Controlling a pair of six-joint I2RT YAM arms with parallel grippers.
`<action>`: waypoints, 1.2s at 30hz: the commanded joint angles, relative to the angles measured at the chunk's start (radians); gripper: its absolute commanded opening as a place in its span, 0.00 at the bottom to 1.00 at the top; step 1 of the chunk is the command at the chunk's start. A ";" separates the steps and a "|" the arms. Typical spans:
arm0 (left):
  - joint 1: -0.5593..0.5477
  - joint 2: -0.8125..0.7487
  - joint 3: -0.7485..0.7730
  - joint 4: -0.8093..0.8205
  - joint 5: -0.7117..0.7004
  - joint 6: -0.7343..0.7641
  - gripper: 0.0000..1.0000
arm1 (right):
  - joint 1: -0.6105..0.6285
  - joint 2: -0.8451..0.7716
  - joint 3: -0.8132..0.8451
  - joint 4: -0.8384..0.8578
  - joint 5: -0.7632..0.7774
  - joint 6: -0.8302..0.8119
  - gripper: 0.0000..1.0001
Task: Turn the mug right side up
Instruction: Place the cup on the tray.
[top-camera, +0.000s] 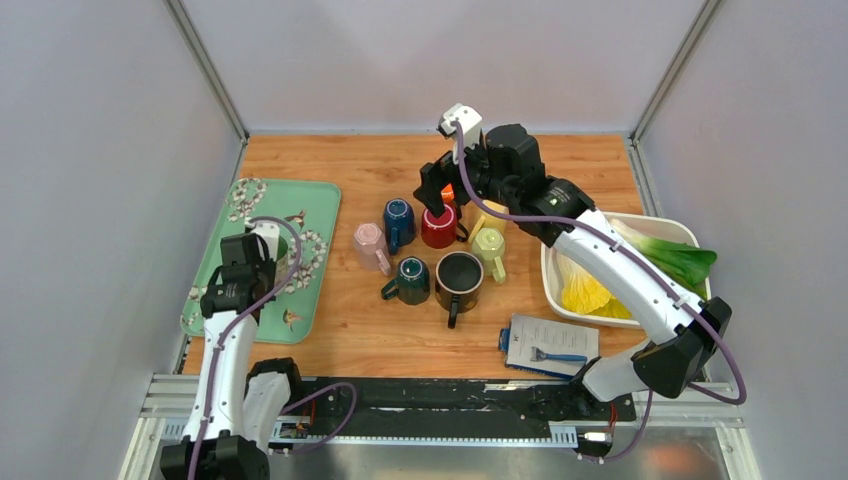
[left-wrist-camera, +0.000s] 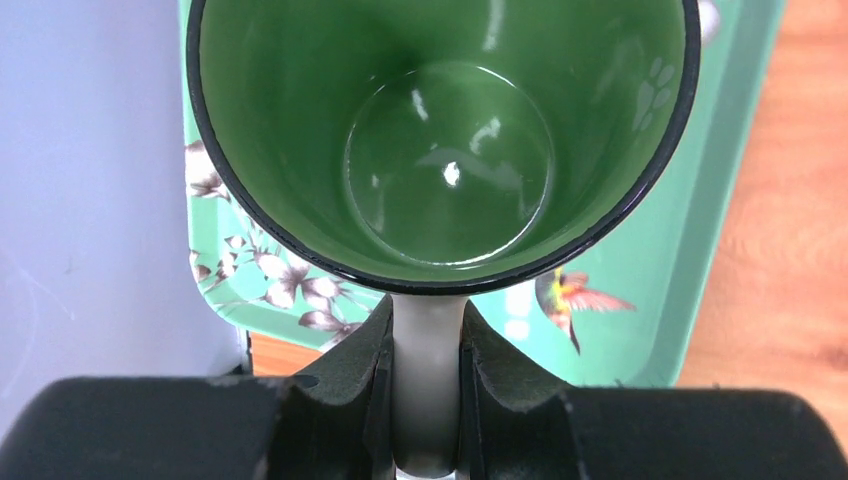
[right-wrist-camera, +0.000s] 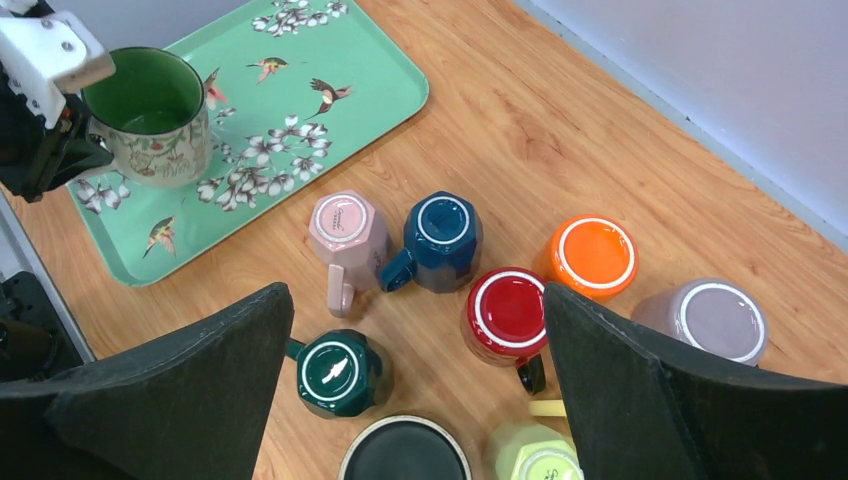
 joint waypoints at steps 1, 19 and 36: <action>0.017 0.011 0.036 0.267 -0.093 -0.179 0.00 | -0.007 -0.007 0.029 -0.005 0.000 0.039 1.00; 0.137 0.164 0.035 0.369 0.258 0.147 0.00 | -0.055 0.040 0.062 0.008 -0.029 0.069 1.00; 0.156 0.455 0.028 0.699 0.306 0.033 0.00 | -0.057 0.022 0.004 0.039 -0.054 0.056 1.00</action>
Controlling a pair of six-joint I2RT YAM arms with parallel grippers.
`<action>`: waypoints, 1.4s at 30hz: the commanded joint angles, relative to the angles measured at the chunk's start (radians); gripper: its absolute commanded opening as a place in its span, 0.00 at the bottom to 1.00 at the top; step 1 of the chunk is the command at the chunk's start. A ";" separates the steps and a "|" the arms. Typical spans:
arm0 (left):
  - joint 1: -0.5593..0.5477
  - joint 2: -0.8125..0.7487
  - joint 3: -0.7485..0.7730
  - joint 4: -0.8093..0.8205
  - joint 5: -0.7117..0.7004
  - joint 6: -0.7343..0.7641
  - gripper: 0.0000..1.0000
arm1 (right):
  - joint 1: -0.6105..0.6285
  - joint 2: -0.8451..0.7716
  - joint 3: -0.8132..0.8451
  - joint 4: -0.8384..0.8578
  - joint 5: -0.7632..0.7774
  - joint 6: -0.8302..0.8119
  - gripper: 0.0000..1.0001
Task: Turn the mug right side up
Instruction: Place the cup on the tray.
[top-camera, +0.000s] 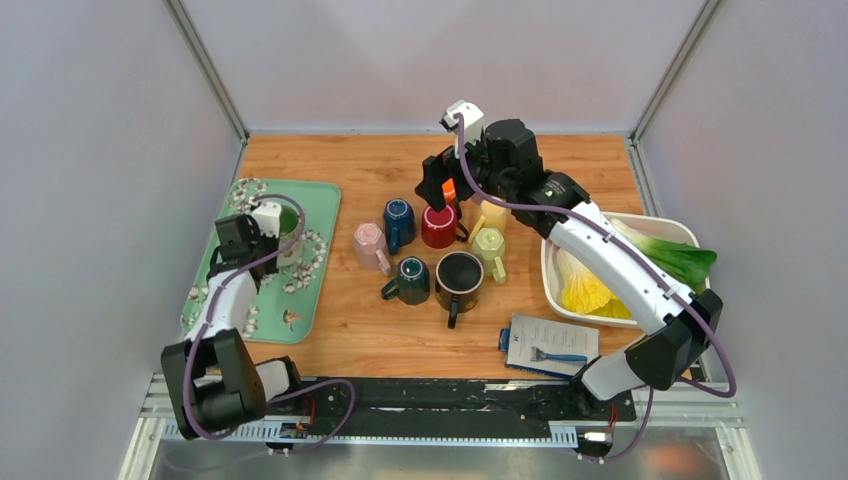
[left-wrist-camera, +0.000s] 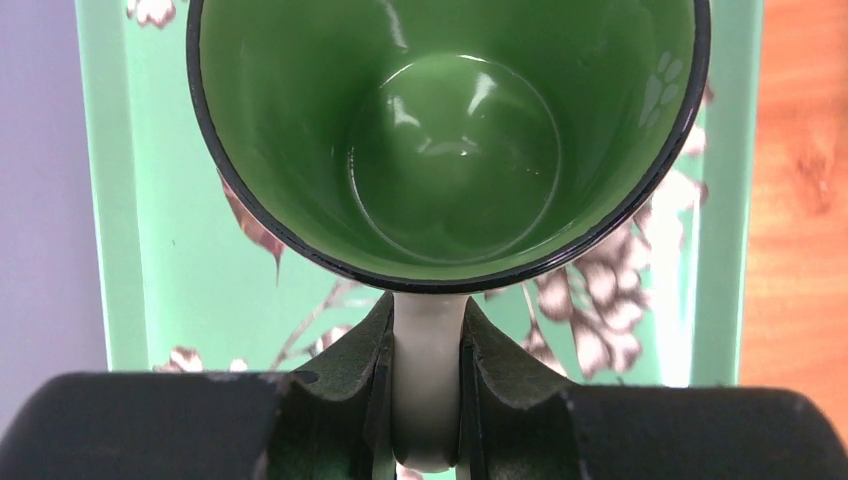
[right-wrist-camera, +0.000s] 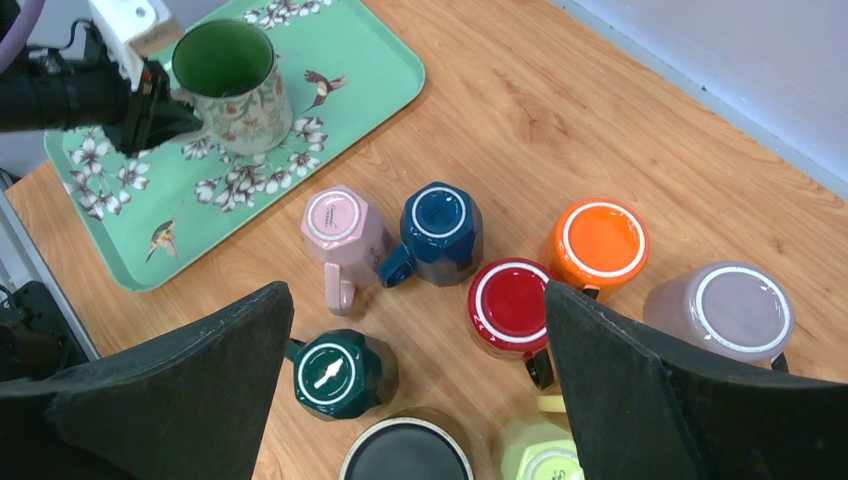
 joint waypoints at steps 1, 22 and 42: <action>0.008 0.132 0.101 0.190 -0.004 -0.087 0.00 | -0.006 -0.019 -0.008 0.037 -0.012 0.009 1.00; 0.053 0.555 0.432 0.290 -0.294 -0.140 0.00 | -0.005 -0.072 -0.091 0.037 -0.020 -0.149 1.00; 0.084 0.688 0.592 0.138 -0.053 -0.073 0.29 | -0.005 -0.034 -0.086 0.012 -0.046 -0.179 1.00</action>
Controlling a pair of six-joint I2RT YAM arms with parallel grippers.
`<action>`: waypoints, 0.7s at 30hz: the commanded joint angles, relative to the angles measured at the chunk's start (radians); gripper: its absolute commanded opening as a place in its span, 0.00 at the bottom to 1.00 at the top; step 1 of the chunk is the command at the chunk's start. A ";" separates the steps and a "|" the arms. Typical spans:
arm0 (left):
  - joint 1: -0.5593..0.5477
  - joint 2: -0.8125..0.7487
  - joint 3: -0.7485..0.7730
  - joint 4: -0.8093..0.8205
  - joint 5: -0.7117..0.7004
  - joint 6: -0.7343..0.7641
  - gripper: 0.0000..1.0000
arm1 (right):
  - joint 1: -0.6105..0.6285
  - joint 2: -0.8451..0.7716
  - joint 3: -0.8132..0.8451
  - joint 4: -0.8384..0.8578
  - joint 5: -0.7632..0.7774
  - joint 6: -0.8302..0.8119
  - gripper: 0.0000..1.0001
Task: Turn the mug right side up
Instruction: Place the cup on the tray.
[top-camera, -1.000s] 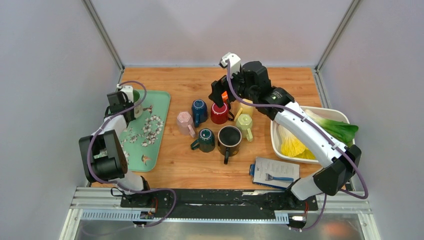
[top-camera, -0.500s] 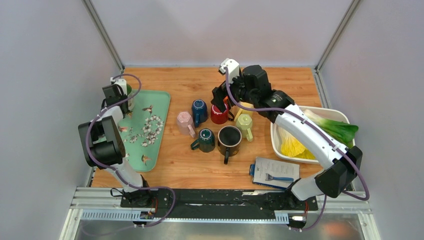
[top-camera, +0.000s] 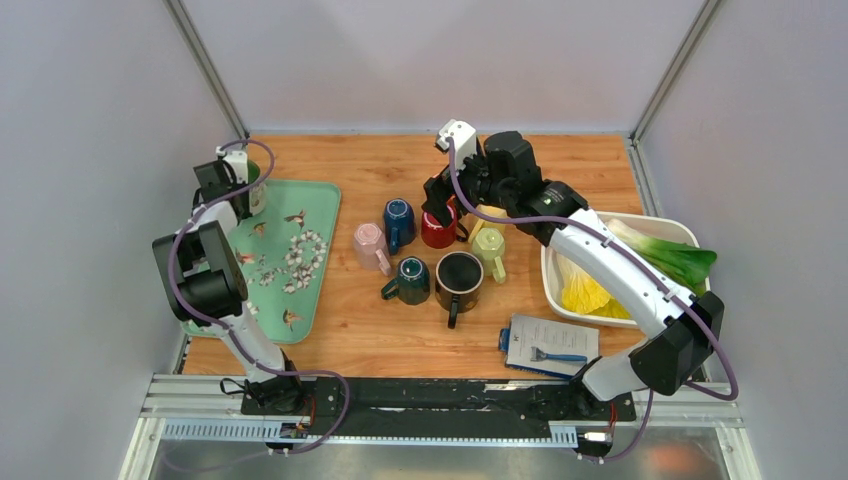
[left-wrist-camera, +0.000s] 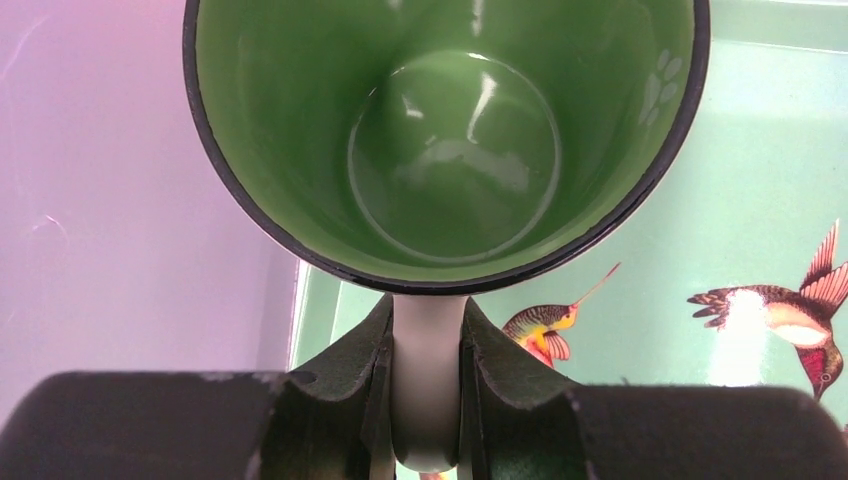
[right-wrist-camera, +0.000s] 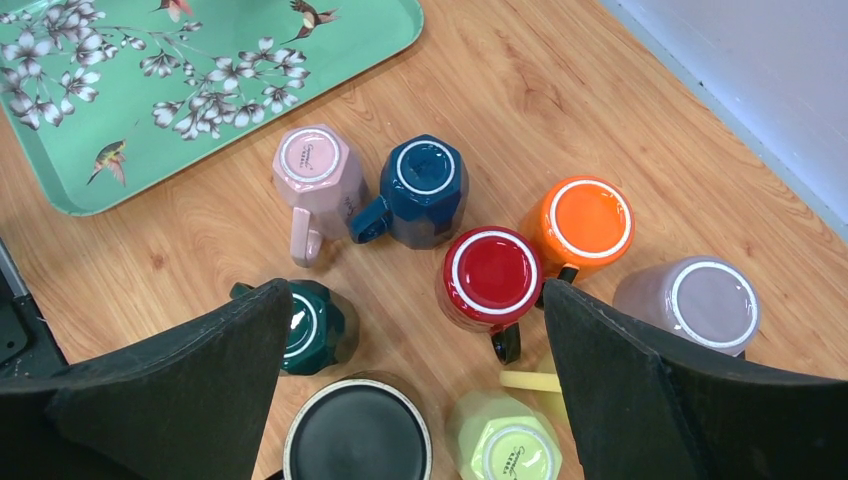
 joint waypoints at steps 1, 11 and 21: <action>0.000 0.017 0.036 -0.062 0.063 -0.029 0.30 | -0.005 -0.004 0.008 0.015 -0.013 -0.015 1.00; -0.004 0.006 0.016 -0.077 0.032 -0.066 0.47 | -0.005 -0.011 -0.008 0.017 -0.022 -0.016 1.00; -0.004 -0.129 -0.063 -0.135 0.078 -0.147 0.65 | -0.005 -0.019 -0.024 0.030 -0.023 -0.016 1.00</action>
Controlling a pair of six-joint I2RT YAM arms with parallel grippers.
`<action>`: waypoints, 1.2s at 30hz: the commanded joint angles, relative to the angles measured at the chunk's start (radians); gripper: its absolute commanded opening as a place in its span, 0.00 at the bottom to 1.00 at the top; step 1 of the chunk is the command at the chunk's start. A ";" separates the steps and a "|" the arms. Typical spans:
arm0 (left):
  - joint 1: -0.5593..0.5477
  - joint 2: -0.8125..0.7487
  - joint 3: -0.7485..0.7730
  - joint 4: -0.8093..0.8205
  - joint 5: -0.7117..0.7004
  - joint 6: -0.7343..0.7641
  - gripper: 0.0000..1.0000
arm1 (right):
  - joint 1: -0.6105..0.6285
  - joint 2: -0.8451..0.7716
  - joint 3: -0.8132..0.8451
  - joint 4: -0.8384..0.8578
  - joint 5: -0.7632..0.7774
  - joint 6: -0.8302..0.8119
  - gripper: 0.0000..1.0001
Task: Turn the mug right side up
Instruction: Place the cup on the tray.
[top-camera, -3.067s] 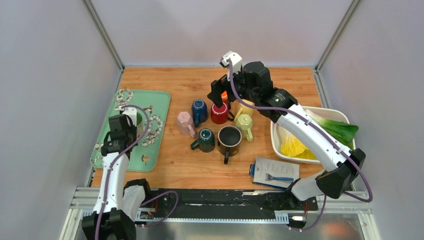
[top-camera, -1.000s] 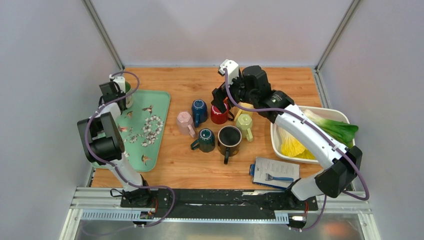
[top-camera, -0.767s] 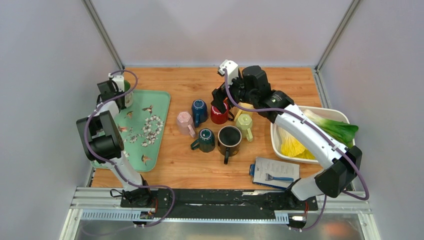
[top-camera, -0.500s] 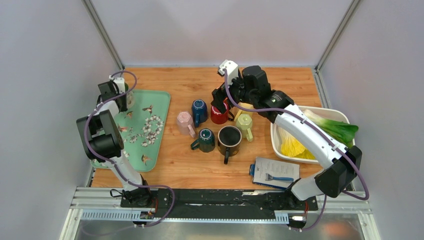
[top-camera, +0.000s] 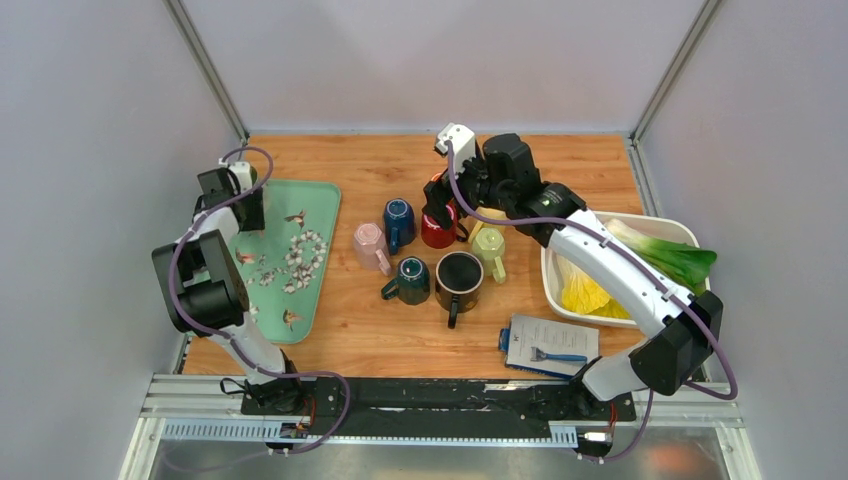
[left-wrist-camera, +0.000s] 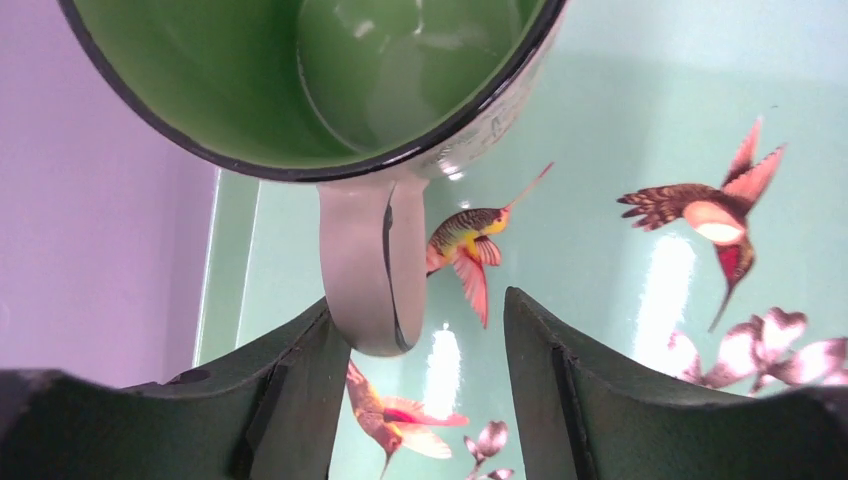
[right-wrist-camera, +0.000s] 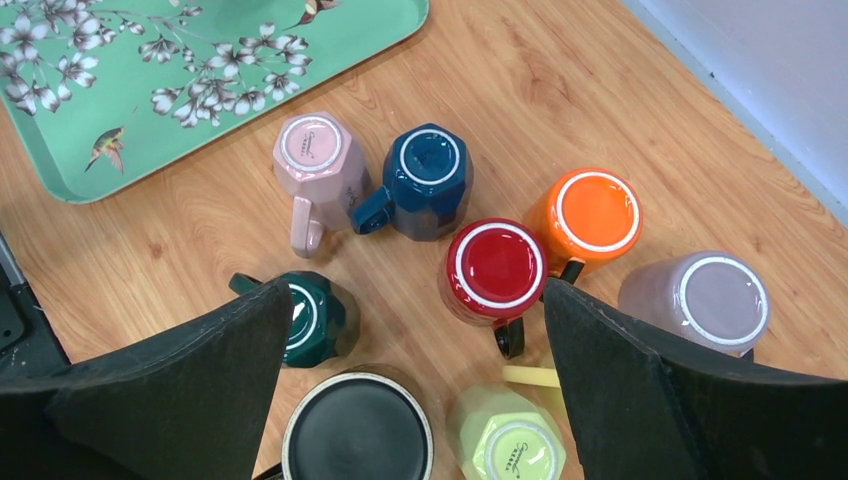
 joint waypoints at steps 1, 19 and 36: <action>-0.002 -0.068 0.000 -0.039 0.054 -0.075 0.65 | -0.005 -0.016 -0.012 0.029 -0.017 -0.006 1.00; -0.110 0.048 0.204 -0.146 0.091 -0.175 0.63 | -0.005 -0.023 -0.014 0.036 -0.020 -0.003 1.00; -0.113 0.067 0.215 -0.136 0.195 -0.334 0.63 | -0.005 -0.040 -0.034 0.036 -0.010 -0.018 1.00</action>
